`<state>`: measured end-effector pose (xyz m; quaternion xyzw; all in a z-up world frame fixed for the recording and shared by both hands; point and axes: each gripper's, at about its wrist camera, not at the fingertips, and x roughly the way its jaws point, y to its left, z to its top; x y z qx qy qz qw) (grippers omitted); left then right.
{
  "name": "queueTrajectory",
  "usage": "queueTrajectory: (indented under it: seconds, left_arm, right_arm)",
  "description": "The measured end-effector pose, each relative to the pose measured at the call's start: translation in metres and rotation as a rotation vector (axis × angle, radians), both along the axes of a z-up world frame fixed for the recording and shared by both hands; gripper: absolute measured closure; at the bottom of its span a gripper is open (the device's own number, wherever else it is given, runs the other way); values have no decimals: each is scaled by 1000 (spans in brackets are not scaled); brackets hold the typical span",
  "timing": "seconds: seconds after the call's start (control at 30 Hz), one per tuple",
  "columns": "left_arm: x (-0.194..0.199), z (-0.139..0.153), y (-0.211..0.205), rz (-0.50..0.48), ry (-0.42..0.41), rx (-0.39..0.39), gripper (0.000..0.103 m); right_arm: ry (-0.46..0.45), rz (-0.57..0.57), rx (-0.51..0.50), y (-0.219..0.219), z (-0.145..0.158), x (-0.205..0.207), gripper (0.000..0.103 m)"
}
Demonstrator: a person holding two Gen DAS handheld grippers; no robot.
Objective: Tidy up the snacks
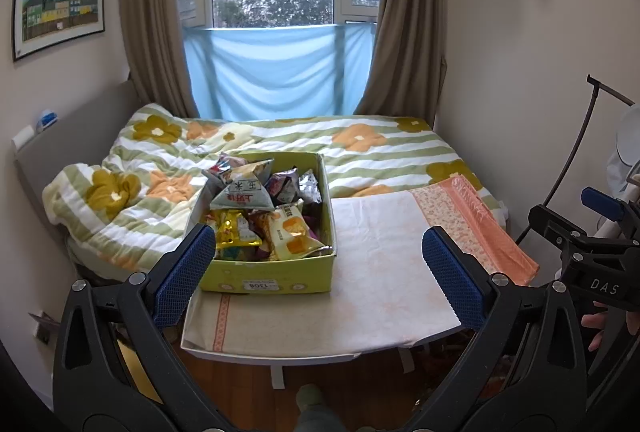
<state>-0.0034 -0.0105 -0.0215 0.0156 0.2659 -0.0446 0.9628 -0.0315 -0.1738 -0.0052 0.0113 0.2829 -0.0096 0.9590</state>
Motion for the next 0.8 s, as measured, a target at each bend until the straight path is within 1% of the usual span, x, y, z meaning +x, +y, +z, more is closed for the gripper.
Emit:
queueTrajectory:
  seconds: [0.53, 0.67, 0.8]
  left_arm:
    - [1, 0, 2, 9, -4, 1, 0]
    - [1, 0, 5, 3, -4, -18, 0]
    - [0, 0, 7, 11, -6, -17, 0]
  right_arm:
    - [6, -3, 3, 1, -2, 4, 0]
    - [7, -8, 0, 2, -2, 4, 0]
    - [10, -12, -5, 5, -3, 4, 0]
